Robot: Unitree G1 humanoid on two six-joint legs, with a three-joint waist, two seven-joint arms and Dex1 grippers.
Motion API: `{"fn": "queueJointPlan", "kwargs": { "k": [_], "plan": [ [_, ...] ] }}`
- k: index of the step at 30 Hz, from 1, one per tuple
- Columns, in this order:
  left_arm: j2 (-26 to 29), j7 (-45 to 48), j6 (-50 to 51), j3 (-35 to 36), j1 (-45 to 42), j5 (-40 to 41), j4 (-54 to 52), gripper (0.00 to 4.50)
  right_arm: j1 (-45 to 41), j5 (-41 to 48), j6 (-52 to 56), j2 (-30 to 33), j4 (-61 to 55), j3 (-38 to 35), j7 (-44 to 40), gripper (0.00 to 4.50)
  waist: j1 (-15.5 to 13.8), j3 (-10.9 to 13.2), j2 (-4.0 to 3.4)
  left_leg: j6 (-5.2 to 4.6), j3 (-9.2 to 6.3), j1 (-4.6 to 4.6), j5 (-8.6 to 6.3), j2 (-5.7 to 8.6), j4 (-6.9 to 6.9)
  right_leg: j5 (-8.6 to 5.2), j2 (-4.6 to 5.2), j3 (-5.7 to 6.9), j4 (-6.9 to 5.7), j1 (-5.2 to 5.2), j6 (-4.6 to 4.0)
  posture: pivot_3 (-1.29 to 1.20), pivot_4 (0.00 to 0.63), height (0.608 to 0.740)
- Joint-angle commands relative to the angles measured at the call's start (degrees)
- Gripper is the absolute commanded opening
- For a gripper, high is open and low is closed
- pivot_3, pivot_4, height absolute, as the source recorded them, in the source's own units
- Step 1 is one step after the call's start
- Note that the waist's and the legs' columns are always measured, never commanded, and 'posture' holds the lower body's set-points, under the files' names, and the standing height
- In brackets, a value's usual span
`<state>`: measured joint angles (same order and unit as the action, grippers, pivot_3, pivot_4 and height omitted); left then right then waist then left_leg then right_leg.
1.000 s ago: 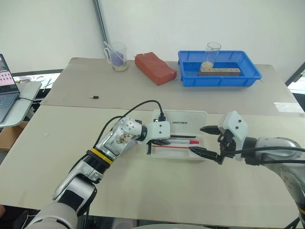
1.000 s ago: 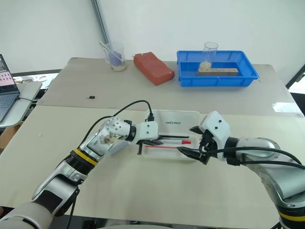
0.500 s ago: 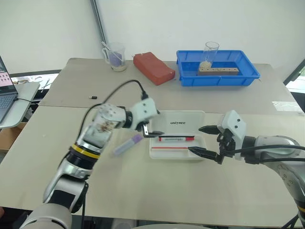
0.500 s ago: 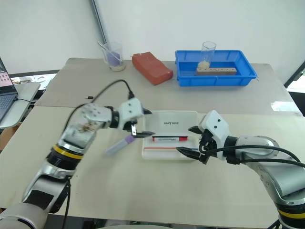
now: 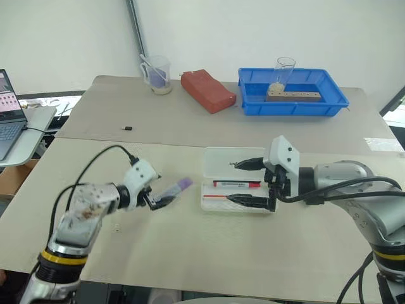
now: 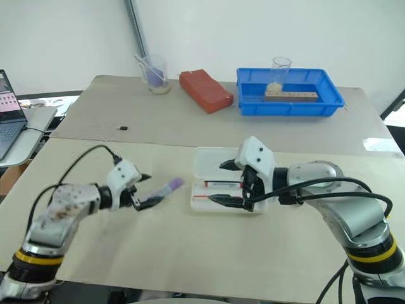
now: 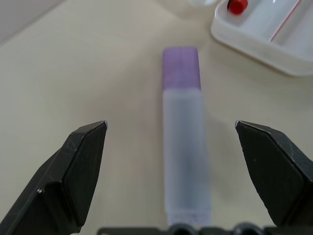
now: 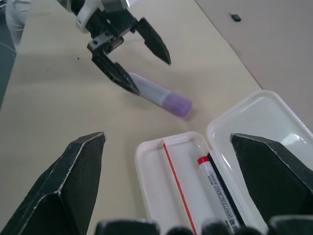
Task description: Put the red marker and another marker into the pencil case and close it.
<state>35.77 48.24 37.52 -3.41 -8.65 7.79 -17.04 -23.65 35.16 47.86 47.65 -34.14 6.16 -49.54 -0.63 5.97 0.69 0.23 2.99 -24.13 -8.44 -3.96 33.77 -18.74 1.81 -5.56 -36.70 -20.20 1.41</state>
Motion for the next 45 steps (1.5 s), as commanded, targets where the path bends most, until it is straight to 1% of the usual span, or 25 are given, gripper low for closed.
{"fn": "queueJointPlan", "kwargs": {
  "k": [1,4,6,8,9,10,14,16,19,22,24,28,30,32,35,38,45],
  "plan": [
    [0.05,-1.48,-1.31,0.01,0.21,0.16,0.0,4.47,-1.02,0.34,-0.49,0.26,-0.29,-0.95,-0.68,4.5,0.03,-0.01,0.01,0.0,0.01,0.0,0.0,0.0,0.0,-0.01,0.01,0.0,0.0,-0.01,-0.02,0.0,0.15,0.74],
    [1.24,-1.01,-2.39,-0.3,1.22,0.07,1.75,3.7,-0.96,0.22,-0.42,0.37,-0.25,-1.03,-0.88,4.5,0.29,-0.03,-0.02,0.0,0.03,0.01,0.0,0.0,-0.05,-0.04,0.01,-0.03,-0.04,0.04,-0.08,0.0,0.15,0.74],
    [1.87,-0.44,-3.32,-0.08,1.43,0.39,2.65,2.76,-0.98,0.23,-0.28,0.37,-0.23,-1.11,-0.77,4.5,0.51,-0.03,-0.01,0.0,0.04,-0.02,0.0,-0.01,-0.11,-0.06,-0.01,-0.05,-0.1,0.07,-0.13,0.0,0.15,0.74],
    [2.14,-0.25,-3.84,-0.1,1.37,0.72,3.18,1.72,-0.86,0.27,-0.19,0.42,-0.25,-1.27,-0.64,4.5,0.71,-0.03,-0.02,0.0,0.03,-0.01,0.0,-0.03,-0.15,-0.09,-0.04,-0.05,-0.12,0.07,-0.19,0.0,0.15,0.74],
    [2.26,0.02,-3.99,-0.33,1.29,0.86,3.29,1.26,-0.73,0.22,-0.18,0.46,-0.27,-1.36,-0.53,4.5,0.77,-0.03,-0.02,0.0,0.02,-0.01,0.0,-0.03,-0.16,-0.1,-0.05,-0.04,-0.13,0.07,-0.2,0.0,0.15,0.74],
    [2.4,0.44,-4.21,-0.63,1.17,0.98,3.32,0.92,-0.62,0.17,-0.14,0.5,-0.28,-1.44,-0.4,4.5,0.83,-0.03,-0.02,0.0,0.02,0.01,0.0,-0.03,-0.17,-0.11,-0.05,-0.04,-0.14,0.07,-0.21,0.0,0.15,0.74],
    [2.24,-0.35,-5.17,-0.18,-1.66,0.88,3.07,0.93,0.15,0.3,0.09,1.1,-0.61,-2.19,-0.2,4.5,0.83,-0.02,-0.01,0.0,0.01,0.02,0.0,-0.03,-0.17,-0.11,-0.06,-0.03,-0.14,0.07,-0.21,0.0,0.15,0.74],
    [2.78,0.5,-4.96,0.47,-4.64,1.88,2.13,0.93,0.83,0.45,0.1,1.77,-0.71,-2.94,-0.41,4.5,0.67,-0.01,0.01,0.0,0.0,0.01,0.0,-0.03,-0.16,-0.11,-0.06,0.0,-0.14,0.06,-0.21,0.0,0.15,0.74],
    [4.29,5.32,-6.57,-0.5,-9.12,4.49,-0.83,0.93,2.47,-0.09,-0.72,3.39,-0.38,-3.76,-1.19,4.5,0.6,0.0,0.04,0.0,0.0,-0.03,0.0,-0.02,-0.13,-0.12,-0.05,0.01,-0.12,0.06,-0.21,0.0,0.15,0.74],
    [6.36,11.39,-10.01,-6.26,-12.98,3.48,-3.29,0.93,5.86,-1.22,-2.36,6.04,-0.2,-4.97,-2.64,4.5,0.37,-0.01,0.01,0.0,0.01,-0.05,0.0,0.0,-0.15,-0.12,-0.05,0.0,-0.07,0.08,-0.2,0.0,0.15,0.74],
    [6.66,13.42,-11.36,-9.05,-14.01,3.07,-3.71,0.93,7.34,-1.22,-2.73,7.09,-0.5,-5.69,-3.17,4.5,0.46,-0.05,-0.05,0.0,0.05,-0.04,0.0,0.01,-0.15,-0.12,-0.04,-0.05,-0.05,0.11,-0.2,0.0,0.15,0.74],
    [4.48,14.03,-14.13,-14.54,-15.94,0.77,-2.84,0.93,10.16,-0.81,-2.88,8.9,-1.71,-7.58,-3.96,4.5,0.84,-0.03,-0.05,-0.01,0.0,-0.03,0.0,-0.04,-0.15,-0.13,-0.16,-0.07,-0.1,0.1,-0.2,0.0,0.15,0.74],
    [1.99,13.26,-16.89,-18.62,-17.57,-2.61,-0.18,0.93,12.72,-1.28,-3.27,9.84,-2.3,-8.93,-3.99,4.5,0.79,-0.03,-0.05,-0.01,-0.04,-0.04,0.0,-0.05,-0.13,-0.13,-0.2,-0.07,-0.11,0.1,-0.2,0.0,0.15,0.74],
    [-1.21,11.67,-17.42,-20.91,-19.17,-4.34,2.25,0.93,15.1,-1.8,-3.49,10.28,-2.8,-10.2,-3.52,4.5,0.54,0.01,0.02,-0.01,-0.09,-0.04,0.0,-0.03,-0.05,-0.14,-0.2,-0.06,-0.08,0.18,-0.18,0.0,0.15,0.74],
    [-4.22,10.67,-17.38,-23.06,-20.22,-6.03,4.01,0.93,17.56,-1.55,-2.8,9.96,-3.6,-12.06,-2.18,4.5,0.41,0.05,0.08,-0.01,-0.09,-0.08,0.0,-0.01,0.03,-0.15,-0.2,-0.08,-0.09,0.18,-0.15,0.0,0.15,0.74],
    [-5.55,10.35,-18.77,-24.77,-20.95,-8.32,6.33,0.93,19.55,-2.01,-3.46,10.15,-3.89,-12.82,-1.9,4.5,0.45,0.12,0.2,-0.01,-0.12,-0.09,0.0,-0.01,0.02,-0.15,-0.22,-0.08,-0.1,0.17,-0.15,0.0,0.15,0.74],
    [-7.62,9.98,-19.64,-24.55,-22.19,-9.43,10.06,0.93,19.75,-2.45,-3.26,9.87,-3.41,-13.49,-1.09,4.5,0.57,0.15,0.2,-0.01,-0.2,-0.09,0.0,-0.01,0.02,-0.15,-0.27,-0.08,-0.12,0.17,-0.14,0.0,0.15,0.74]
  ]
}}
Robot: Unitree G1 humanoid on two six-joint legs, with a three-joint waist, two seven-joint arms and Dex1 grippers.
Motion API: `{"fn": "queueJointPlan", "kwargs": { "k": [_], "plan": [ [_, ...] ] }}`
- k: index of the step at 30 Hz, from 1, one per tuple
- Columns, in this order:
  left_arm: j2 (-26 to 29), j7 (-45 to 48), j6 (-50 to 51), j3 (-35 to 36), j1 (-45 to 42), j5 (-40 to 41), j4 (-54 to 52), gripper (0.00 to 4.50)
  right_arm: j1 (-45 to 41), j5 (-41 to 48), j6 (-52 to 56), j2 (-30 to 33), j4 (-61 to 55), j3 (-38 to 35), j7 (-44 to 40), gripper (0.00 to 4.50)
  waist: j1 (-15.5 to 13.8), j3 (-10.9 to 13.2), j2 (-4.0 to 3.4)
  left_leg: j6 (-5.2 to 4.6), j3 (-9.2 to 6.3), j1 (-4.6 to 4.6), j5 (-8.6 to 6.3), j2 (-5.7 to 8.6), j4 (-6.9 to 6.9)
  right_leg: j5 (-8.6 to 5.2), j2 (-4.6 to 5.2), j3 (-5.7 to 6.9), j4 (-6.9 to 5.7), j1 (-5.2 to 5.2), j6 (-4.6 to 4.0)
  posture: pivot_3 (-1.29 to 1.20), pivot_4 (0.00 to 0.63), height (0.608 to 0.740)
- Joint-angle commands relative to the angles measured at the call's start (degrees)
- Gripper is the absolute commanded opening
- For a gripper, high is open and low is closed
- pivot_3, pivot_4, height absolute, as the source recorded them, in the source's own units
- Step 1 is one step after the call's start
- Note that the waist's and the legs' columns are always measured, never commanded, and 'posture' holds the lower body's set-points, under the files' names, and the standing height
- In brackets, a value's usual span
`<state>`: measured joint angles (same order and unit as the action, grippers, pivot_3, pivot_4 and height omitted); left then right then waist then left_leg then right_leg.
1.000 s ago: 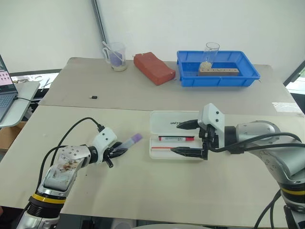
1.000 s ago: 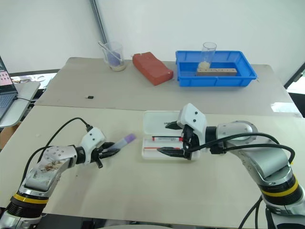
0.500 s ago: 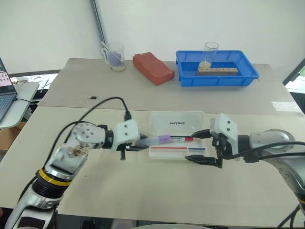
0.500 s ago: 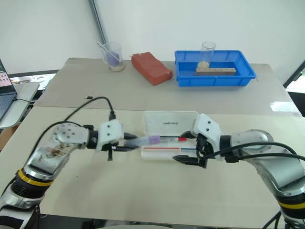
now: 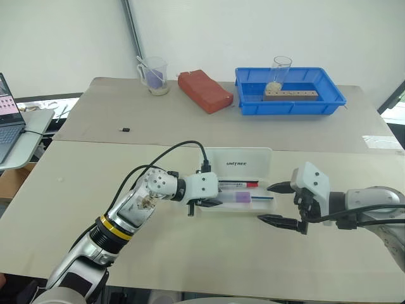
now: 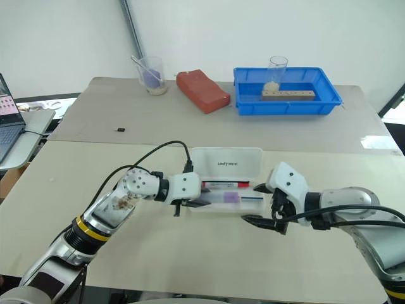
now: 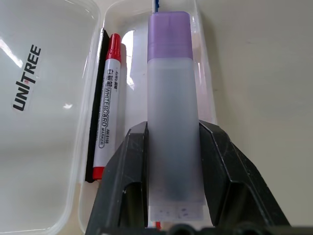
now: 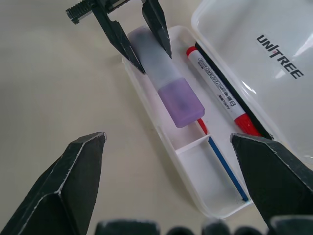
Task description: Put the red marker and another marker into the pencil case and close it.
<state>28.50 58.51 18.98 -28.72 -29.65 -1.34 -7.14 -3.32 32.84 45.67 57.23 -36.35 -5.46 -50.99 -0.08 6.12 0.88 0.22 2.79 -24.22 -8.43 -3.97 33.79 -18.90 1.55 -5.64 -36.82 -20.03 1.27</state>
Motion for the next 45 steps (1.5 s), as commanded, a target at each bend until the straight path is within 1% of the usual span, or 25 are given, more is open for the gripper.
{"fn": "queueJointPlan", "kwargs": {
  "k": [1,3,5,6,9,10,11,14,17,21,25,28,34,35,37,42,43,45],
  "plan": [
    [-0.5,-0.07,-1.03,0.8,-1.14,-0.17,0.19,0.93,-0.58,-0.14,-1.03,0.27,-1.25,-1.82,0.39,4.5,0.05,0.0,0.0,0.0,0.0,0.0,0.0,0.0,0.0,0.0,0.0,0.0,0.0,0.0,0.0,0.0,0.15,0.74],
    [-0.77,0.29,-0.75,0.92,-0.99,0.12,0.07,0.93,-0.72,-0.03,-0.89,0.21,-1.28,-1.71,0.49,4.5,-0.01,0.0,0.0,0.0,0.0,-0.01,0.0,0.01,0.0,0.0,0.01,0.0,0.0,0.0,0.0,0.0,0.15,0.74],
    [-0.59,0.89,-0.7,0.92,-0.5,0.33,-0.56,1.99,-1.03,-0.08,-0.98,0.2,-0.98,-1.51,0.5,4.5,-0.06,0.0,0.0,0.0,0.0,-0.01,0.0,0.01,0.01,0.0,0.01,0.0,0.0,0.01,0.01,0.0,0.15,0.74],
    [-0.66,0.83,-0.66,1.12,-0.31,0.4,-0.75,2.37,-1.12,-0.24,-1.18,0.22,-0.55,-1.45,0.42,4.5,-0.06,0.0,0.0,0.0,0.0,-0.01,0.0,0.01,0.01,0.0,0.01,0.0,0.0,0.01,0.01,0.0,0.15,0.74],
    [-0.92,0.92,-0.2,2.05,0.24,1.47,-2.2,3.77,-0.17,-0.97,-2.13,0.53,0.68,-1.98,-0.1,4.5,-0.04,0.0,0.0,0.0,0.0,0.0,0.0,0.01,0.01,0.0,0.01,0.0,0.0,0.01,0.01,0.0,0.15,0.74],
    [-1.23,0.81,0.6,2.63,0.31,2.22,-2.96,4.19,0.23,-1.34,-2.52,0.75,1.31,-2.26,-0.31,4.5,-0.07,0.0,0.0,0.0,0.0,-0.01,0.0,0.01,0.01,0.0,0.01,0.0,0.0,0.01,0.01,0.0,0.15,0.74],
    [-1.44,0.72,1.23,3.13,0.4,2.92,-3.79,4.45,0.65,-1.72,-2.91,0.98,1.96,-2.67,-0.59,4.5,-0.12,0.0,0.0,0.0,0.0,-0.01,0.0,0.01,0.01,0.0,0.01,0.0,0.0,0.01,0.0,0.0,0.15,0.74],
    [-1.27,1.28,2.03,4.55,1.06,5.19,-6.49,4.45,1.17,-3.76,-4.86,1.97,5.56,-3.9,-1.23,4.5,-0.19,0.0,0.0,0.0,0.0,-0.01,0.0,0.01,0.04,0.0,0.02,0.01,0.01,0.04,0.01,0.0,0.15,0.74],
    [-1.73,1.94,3.04,6.99,1.72,9.55,-9.43,4.45,1.82,-7.54,-8.23,4.33,11.52,-4.24,-2.66,4.5,-0.2,0.0,-0.03,0.0,0.0,0.01,0.0,0.01,0.04,0.0,0.02,0.01,0.0,0.05,0.01,0.0,0.15,0.74],
    [-1.72,5.26,-2.27,8.69,2.54,14.25,-11.52,4.45,1.9,-13.18,-12.7,7.72,21.01,-2.24,-4.74,4.5,-0.21,0.0,-0.06,0.0,0.02,0.04,0.0,0.01,0.04,0.0,0.02,0.01,0.02,0.08,0.01,0.0,0.15,0.74],
    [-2.15,6.75,-6.68,8.45,2.32,15.08,-10.84,4.45,0.69,-15.5,-14.82,7.41,27.93,0.31,-6.98,4.5,-0.18,-0.01,-0.09,0.0,0.03,0.09,0.0,0.01,0.05,0.0,0.02,0.01,0.02,0.12,0.0,0.0,0.15,0.74],
    [-3.19,6.32,-7.68,8.7,1.95,16.03,-10.53,4.45,-1.31,-17.3,-15.27,6.42,31.88,2.26,-7.05,4.5,-0.1,0.01,-0.18,0.0,0.03,0.1,0.0,0.01,0.06,0.0,0.02,0.0,0.03,0.15,0.01,0.0,0.15,0.74],
    [-3.66,5.63,-8.73,9.0,2.15,16.26,-10.58,4.45,-5.52,-17.97,-12.97,3.95,35.09,4.21,-6.51,4.5,0.1,-0.01,-0.31,0.0,0.01,0.13,0.0,0.02,0.06,0.0,-0.01,-0.01,0.02,0.18,0.01,0.0,0.15,0.74],
    [-3.71,5.45,-8.74,9.04,2.21,16.28,-10.61,4.5,-5.89,-18.13,-12.82,3.72,35.38,4.36,-6.48,3.97,0.06,-0.01,-0.32,0.0,0.01,0.12,0.0,0.02,0.06,0.0,-0.01,-0.02,0.02,0.19,0.01,0.0,0.15,0.74],
    [-3.67,5.22,-8.87,9.06,2.28,16.18,-10.66,4.5,-6.32,-18.44,-12.59,3.56,35.84,4.76,-6.92,3.43,-0.09,0.0,-0.33,0.0,0.01,0.12,0.0,0.03,0.08,0.0,0.0,-0.01,0.03,0.22,0.02,0.0,0.15,0.74],
    [-3.5,4.97,-9.02,9.23,2.3,16.21,-10.66,4.5,-6.48,-18.84,-13.06,3.32,36.15,5.04,-7.69,1.71,-0.2,0.0,-0.33,0.0,0.0,0.18,0.0,0.03,0.09,-0.02,0.0,-0.01,0.06,0.34,0.05,0.0,0.15,0.74],
    [-3.51,4.96,-9.05,9.24,2.29,16.23,-10.62,4.5,-6.54,-18.71,-13.26,3.33,36.03,4.91,-8.08,1.25,-0.19,0.0,-0.33,0.0,0.0,0.2,0.0,0.03,0.09,-0.02,0.0,-0.02,0.06,0.36,0.05,0.0,0.15,0.74],
    [-3.49,4.97,-9.08,9.3,2.25,16.33,-10.57,4.5,-6.66,-18.07,-13.29,3.33,35.19,4.47,-8.87,0.63,-0.15,0.0,-0.34,0.0,0.0,0.23,0.0,0.03,0.08,-0.03,0.0,-0.02,0.06,0.38,0.05,0.0,0.15,0.74]
  ]
}}
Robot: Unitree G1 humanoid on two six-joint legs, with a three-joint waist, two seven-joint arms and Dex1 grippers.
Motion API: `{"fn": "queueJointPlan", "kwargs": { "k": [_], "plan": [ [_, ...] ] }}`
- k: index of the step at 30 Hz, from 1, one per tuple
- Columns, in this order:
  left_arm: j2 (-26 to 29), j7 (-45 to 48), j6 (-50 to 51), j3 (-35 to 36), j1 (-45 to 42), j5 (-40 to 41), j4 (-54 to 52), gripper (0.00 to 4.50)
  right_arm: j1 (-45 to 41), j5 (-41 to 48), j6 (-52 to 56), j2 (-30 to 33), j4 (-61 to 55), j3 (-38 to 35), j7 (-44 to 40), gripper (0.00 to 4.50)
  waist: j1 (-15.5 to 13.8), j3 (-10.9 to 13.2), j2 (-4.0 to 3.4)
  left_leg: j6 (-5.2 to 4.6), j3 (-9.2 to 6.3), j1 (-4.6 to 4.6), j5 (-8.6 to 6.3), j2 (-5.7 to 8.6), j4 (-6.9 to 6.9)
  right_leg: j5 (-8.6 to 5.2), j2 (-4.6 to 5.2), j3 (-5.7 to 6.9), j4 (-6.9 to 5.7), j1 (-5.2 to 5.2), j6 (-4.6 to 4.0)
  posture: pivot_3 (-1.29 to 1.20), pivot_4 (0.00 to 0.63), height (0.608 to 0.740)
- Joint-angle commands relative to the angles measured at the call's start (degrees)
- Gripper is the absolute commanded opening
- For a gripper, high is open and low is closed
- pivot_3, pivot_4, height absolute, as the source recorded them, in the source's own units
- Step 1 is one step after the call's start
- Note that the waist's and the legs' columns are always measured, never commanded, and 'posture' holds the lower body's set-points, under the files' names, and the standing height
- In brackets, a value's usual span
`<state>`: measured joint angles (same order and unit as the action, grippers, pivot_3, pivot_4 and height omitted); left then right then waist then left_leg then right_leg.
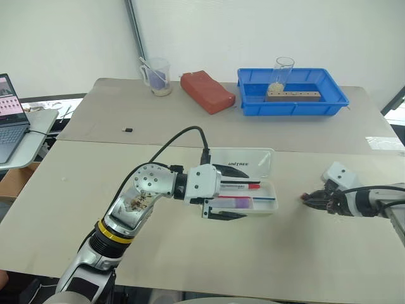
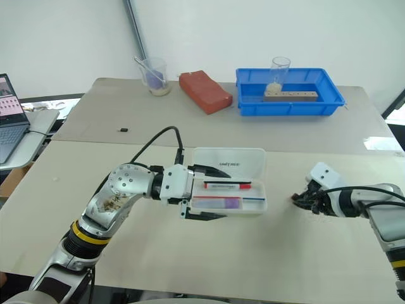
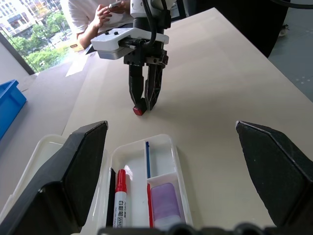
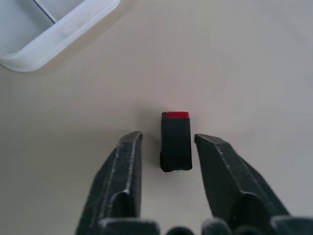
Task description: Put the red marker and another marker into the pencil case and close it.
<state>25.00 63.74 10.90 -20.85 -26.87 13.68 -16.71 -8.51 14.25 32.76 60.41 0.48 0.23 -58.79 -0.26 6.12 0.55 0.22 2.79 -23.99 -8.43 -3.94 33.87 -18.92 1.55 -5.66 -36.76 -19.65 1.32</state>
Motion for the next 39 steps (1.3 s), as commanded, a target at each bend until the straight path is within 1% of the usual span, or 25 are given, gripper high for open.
{"fn": "queueJointPlan", "kwargs": {
  "k": [1,2,3,7,12,15,18,25,26,27,31,33,35,36,38,39],
  "plan": [
    [0.05,-0.21,-1.01,1.48,-0.54,1.4,-0.99,4.5,-1.59,0.92,-0.05,0.22,-2.44,-1.37,-1.43,0.32,0.07,0.0,-0.01,0.0,0.0,0.02,0.0,0.0,0.0,0.0,0.0,0.0,0.0,0.02,0.0,0.0,0.15,0.74],
    [0.02,-0.18,-1.02,1.48,-0.57,1.47,-0.95,4.5,-1.71,1.18,0.21,0.39,-3.49,-1.33,-1.86,0.18,0.09,0.01,-0.01,0.0,0.0,0.06,0.0,0.0,0.0,0.0,0.0,0.0,0.01,0.06,0.0,0.0,0.15,0.74],
    [-0.01,-0.17,-1.03,1.47,-0.58,1.51,-0.92,4.5,-1.79,1.29,0.38,0.5,-4.2,-1.29,-2.15,0.18,0.11,0.01,-0.02,0.0,0.0,0.1,0.0,0.0,-0.01,-0.01,0.0,0.0,0.02,0.09,0.01,0.0,0.15,0.74],
    [0.71,0.63,-0.17,1.22,-0.51,2.01,-1.26,4.5,-2.71,4.1,2.64,-0.05,-13.13,-0.75,-3.87,0.18,0.29,0.02,-0.04,0.0,-0.01,0.17,-0.01,0.0,-0.03,-0.03,0.0,0.0,0.02,0.17,0.03,0.0,0.15,0.74],
    [3.35,2.0,5.36,0.22,-0.79,3.03,-2.8,4.5,-5.25,4.46,3.97,-1.08,-19.94,2.98,-4.65,0.18,0.6,0.02,-0.04,0.0,-0.06,0.21,-0.01,-0.01,-0.04,-0.06,-0.02,0.03,0.03,0.22,0.05,0.0,0.15,0.74],
    [5.21,3.18,8.27,-0.31,-0.85,3.75,-4.19,4.5,-7.07,2.78,3.1,-2.11,-20.5,6.54,-4.89,0.18,0.56,0.04,-0.02,0.0,-0.1,0.21,-0.01,0.01,-0.03,-0.09,-0.01,0.03,0.07,0.28,0.08,0.0,0.15,0.74],
    [5.36,3.17,8.93,-0.32,-1.08,3.79,-4.45,4.5,-8.45,0.17,1.6,-2.89,-19.11,9.85,-4.77,0.18,0.52,0.04,-0.02,0.0,-0.1,0.21,-0.01,0.03,-0.02,-0.1,0.01,0.02,0.07,0.29,0.08,0.0,0.15,0.74],
    [5.68,3.15,8.67,-0.06,-0.28,3.17,-3.93,4.5,-10.91,-2.92,0.04,-4.55,-16.18,13.32,-5.14,0.18,0.63,0.04,-0.01,0.0,-0.1,0.21,-0.01,0.03,-0.03,-0.11,0.0,0.02,0.06,0.29,0.06,0.0,0.15,0.74],
    [5.79,3.14,8.53,-0.01,-0.05,3.11,-3.92,4.5,-11.08,-3.07,-0.18,-4.71,-15.76,13.34,-5.3,1.21,0.62,0.04,-0.01,0.0,-0.1,0.21,-0.01,0.03,-0.03,-0.11,0.0,0.02,0.07,0.28,0.05,0.0,0.15,0.74],
    [5.89,3.11,8.47,0.03,0.15,3.08,-3.99,4.5,-11.26,-2.8,0.03,-4.86,-15.6,13.16,-5.52,1.45,0.63,0.04,-0.01,0.0,-0.1,0.21,-0.01,0.03,-0.03,-0.11,0.0,0.02,0.07,0.29,0.05,0.0,0.15,0.74],
    [6.82,3.2,8.61,0.45,0.79,3.03,-4.15,4.5,-11.91,-1.01,1.59,-5.16,-16.42,11.89,-6.25,2.89,0.66,0.05,-0.01,0.0,-0.1,0.21,-0.01,0.03,-0.03,-0.11,0.0,0.02,0.06,0.29,0.05,0.0,0.15,0.74],
    [8.66,3.71,9.02,1.17,1.64,3.04,-4.32,4.5,-11.57,0.7,3.35,-4.76,-18.08,10.04,-6.09,3.6,0.74,0.04,-0.02,0.0,-0.1,0.21,-0.01,0.02,-0.04,-0.11,0.0,0.02,0.06,0.29,0.05,0.0,0.15,0.74],
    [11.63,4.67,9.79,3.19,2.79,3.99,-4.17,4.5,-10.56,2.91,5.96,-4.26,-20.59,6.55,-4.97,4.25,0.93,0.05,-0.03,0.0,-0.11,0.21,-0.02,0.02,-0.05,-0.12,0.01,0.02,0.06,0.28,0.05,0.0,0.15,0.74],
    [13.46,5.22,10.89,5.1,3.2,5.11,-3.6,4.5,-9.89,4.9,8.55,-4.36,-22.45,3.9,-4.03,4.44,0.96,0.07,-0.02,0.0,-0.11,0.21,-0.02,0.02,-0.07,-0.12,0.01,0.02,0.06,0.28,0.04,0.0,0.15,0.74],
    [15.51,4.34,12.66,9.23,2.6,6.42,0.02,4.5,-8.25,9.33,13.01,-5.15,-26.33,-1.8,-2.38,4.44,0.88,0.15,0.03,0.0,-0.15,0.21,-0.02,0.0,-0.1,-0.14,0.0,0.05,0.03,0.27,0.0,0.0,0.15,0.74],
    [15.14,2.51,14.82,11.64,1.26,7.87,2.63,4.5,-7.37,10.78,14.98,-5.43,-28.2,-4.05,-1.15,4.44,0.89,0.16,0.04,0.0,-0.2,0.22,-0.02,-0.01,-0.11,-0.15,0.0,0.11,0.02,0.27,-0.01,0.0,0.15,0.74]
  ]
}}
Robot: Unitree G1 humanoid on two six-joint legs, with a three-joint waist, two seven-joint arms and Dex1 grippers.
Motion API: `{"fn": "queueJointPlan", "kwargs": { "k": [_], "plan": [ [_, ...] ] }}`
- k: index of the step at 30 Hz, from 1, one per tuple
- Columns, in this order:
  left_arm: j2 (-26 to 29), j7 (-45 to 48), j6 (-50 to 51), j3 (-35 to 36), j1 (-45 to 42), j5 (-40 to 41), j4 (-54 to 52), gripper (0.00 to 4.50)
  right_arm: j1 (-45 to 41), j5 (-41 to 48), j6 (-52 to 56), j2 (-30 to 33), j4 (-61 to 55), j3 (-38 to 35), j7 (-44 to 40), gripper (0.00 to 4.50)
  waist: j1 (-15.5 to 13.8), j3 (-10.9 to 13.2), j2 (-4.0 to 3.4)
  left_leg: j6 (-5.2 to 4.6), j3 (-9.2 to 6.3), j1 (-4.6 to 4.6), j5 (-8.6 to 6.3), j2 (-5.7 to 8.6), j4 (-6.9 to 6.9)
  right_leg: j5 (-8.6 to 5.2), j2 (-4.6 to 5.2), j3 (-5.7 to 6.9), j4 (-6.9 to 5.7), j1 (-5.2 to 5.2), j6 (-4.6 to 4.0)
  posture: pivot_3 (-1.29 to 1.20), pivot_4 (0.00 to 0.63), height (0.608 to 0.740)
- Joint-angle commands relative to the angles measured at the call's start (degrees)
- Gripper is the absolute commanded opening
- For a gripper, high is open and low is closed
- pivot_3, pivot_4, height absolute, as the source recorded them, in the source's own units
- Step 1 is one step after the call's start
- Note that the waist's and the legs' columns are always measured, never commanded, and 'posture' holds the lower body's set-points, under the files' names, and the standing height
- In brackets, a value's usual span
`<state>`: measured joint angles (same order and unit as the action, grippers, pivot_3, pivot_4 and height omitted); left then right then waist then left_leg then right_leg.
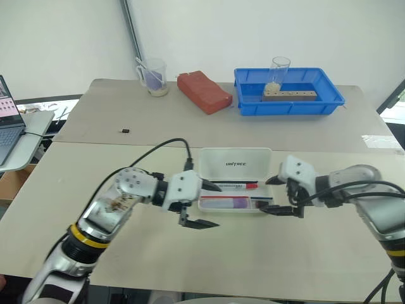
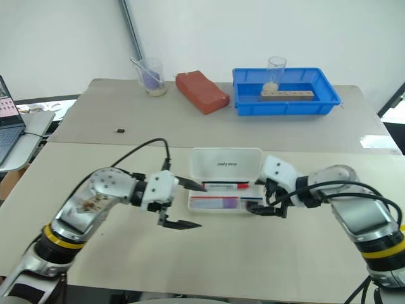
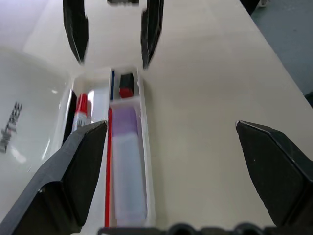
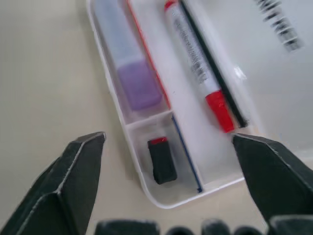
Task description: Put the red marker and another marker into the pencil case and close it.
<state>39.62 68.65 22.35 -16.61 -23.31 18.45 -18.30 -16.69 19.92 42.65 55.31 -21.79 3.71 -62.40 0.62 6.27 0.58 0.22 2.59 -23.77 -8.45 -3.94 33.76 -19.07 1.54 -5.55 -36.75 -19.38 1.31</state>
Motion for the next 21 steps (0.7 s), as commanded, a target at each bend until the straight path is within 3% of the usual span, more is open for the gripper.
{"fn": "queueJointPlan", "kwargs": {
  "k": [1,3,6,13,14,21],
  "plan": [
    [-0.52,-4.51,5.46,9.73,-4.49,4.35,7.27,4.5,1.64,5.56,6.32,-0.29,-7.35,-9.17,3.81,4.44,-0.18,0.02,0.04,0.0,-0.01,0.01,0.0,0.0,0.01,0.0,0.0,0.01,-0.01,0.0,0.0,0.0,0.15,0.74],
    [-3.28,-8.84,7.12,13.1,-9.31,4.86,14.47,4.5,2.0,6.69,8.92,-1.04,-9.54,-11.61,7.0,4.44,-0.62,0.03,0.05,0.0,-0.06,0.03,0.0,0.01,0.05,-0.11,0.02,0.07,-0.01,0.05,0.19,0.0,0.15,0.74],
    [-8.66,-15.53,7.3,16.68,-15.81,4.29,25.29,3.63,-0.73,9.6,12.89,-4.17,-12.13,-13.96,12.01,4.5,-0.86,0.06,0.14,0.0,-0.1,0.02,0.0,0.05,0.08,-0.21,0.02,0.05,0.0,0.06,0.37,0.0,0.15,0.74],
    [-16.33,-19.44,3.83,13.74,-24.09,-1.26,42.43,0.33,-11.08,14.87,20.75,-10.91,-17.75,-12.8,22.07,4.5,-0.54,0.07,0.13,-0.01,-0.16,-0.05,0.0,0.1,-0.04,-0.04,-0.06,-0.02,-0.03,-0.03,0.09,0.0,0.15,0.74],
    [-16.96,-19.93,3.1,13.19,-25.11,-2.46,44.94,0.03,-12.06,15.43,21.52,-11.65,-18.23,-12.43,23.09,4.5,-0.49,0.07,0.12,-0.01,-0.18,-0.05,0.0,0.1,-0.05,-0.04,-0.08,-0.02,-0.04,-0.04,0.09,0.0,0.15,0.74],
    [-19.79,-17.55,1.73,9.63,-29.57,-6.79,55.71,0.03,-13.63,16.62,23.0,-14.51,-19.62,-10.49,28.31,4.5,-0.36,0.1,0.17,-0.01,-0.2,-0.12,0.0,0.13,-0.05,-0.04,-0.06,-0.02,-0.03,-0.06,0.09,0.0,0.15,0.74]
  ]
}}
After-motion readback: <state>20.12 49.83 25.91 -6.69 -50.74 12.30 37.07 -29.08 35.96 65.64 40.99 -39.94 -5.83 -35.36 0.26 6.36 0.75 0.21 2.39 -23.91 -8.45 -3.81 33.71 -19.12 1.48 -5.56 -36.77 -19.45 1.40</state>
